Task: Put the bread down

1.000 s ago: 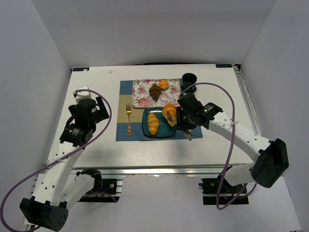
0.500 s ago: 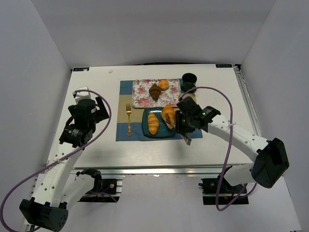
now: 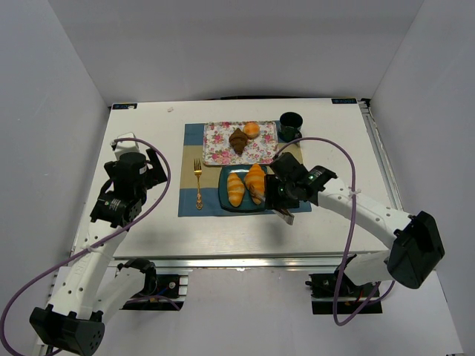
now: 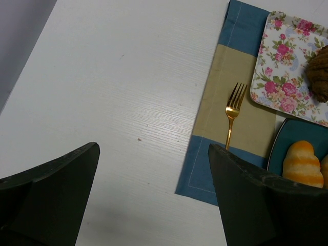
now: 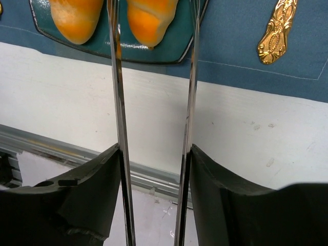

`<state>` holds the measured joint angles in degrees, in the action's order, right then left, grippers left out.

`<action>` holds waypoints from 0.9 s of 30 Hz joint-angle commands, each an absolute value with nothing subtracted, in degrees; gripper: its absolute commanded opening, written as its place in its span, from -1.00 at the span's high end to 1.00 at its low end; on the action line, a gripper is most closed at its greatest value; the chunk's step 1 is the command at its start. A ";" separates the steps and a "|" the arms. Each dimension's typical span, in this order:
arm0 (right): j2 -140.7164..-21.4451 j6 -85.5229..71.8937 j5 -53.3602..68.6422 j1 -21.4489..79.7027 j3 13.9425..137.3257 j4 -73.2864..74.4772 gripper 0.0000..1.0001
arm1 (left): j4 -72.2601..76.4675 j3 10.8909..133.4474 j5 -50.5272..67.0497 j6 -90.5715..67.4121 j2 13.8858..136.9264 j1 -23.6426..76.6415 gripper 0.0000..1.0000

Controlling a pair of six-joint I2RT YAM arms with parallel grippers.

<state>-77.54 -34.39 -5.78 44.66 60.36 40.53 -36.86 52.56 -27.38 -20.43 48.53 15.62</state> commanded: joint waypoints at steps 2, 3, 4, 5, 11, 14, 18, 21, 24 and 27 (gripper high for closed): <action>-74.80 -35.07 -5.19 45.26 64.68 42.45 -0.19 | -36.83 52.56 -26.98 -20.74 47.46 15.91 -0.96; -74.71 -35.07 -5.10 45.35 65.04 42.54 -0.20 | -36.83 52.56 -26.90 -20.74 47.37 15.91 -0.96; -74.62 -35.07 -5.10 45.35 65.47 42.89 -0.20 | -36.83 52.38 -26.89 -20.83 47.29 15.91 -0.96; -74.36 -35.16 -5.01 45.44 66.26 43.41 -0.21 | -36.74 52.38 -26.89 -20.83 47.37 15.91 -0.96; -72.08 -37.35 -7.02 45.44 69.69 47.18 -0.22 | -37.09 52.73 -27.07 -20.74 47.55 15.91 -0.96; -68.65 -39.80 -12.71 45.44 70.57 49.39 -0.22 | -37.18 52.91 -27.51 -20.57 47.46 15.91 -0.96; -65.04 -41.04 -20.73 45.35 71.19 52.73 -0.23 | -37.18 53.00 -27.51 -20.57 47.72 15.91 -0.96; -63.55 -42.53 -26.18 45.00 71.37 55.80 -0.23 | -36.65 53.17 -26.99 -20.65 48.25 15.91 -0.97; -61.44 -44.90 -32.59 43.95 70.41 59.67 -0.24 | -36.56 53.17 -26.63 -20.65 48.25 15.91 -0.96; -57.84 -45.79 -37.35 39.58 65.23 60.21 -0.23 | -36.65 53.09 -26.63 -20.74 48.08 15.91 -0.96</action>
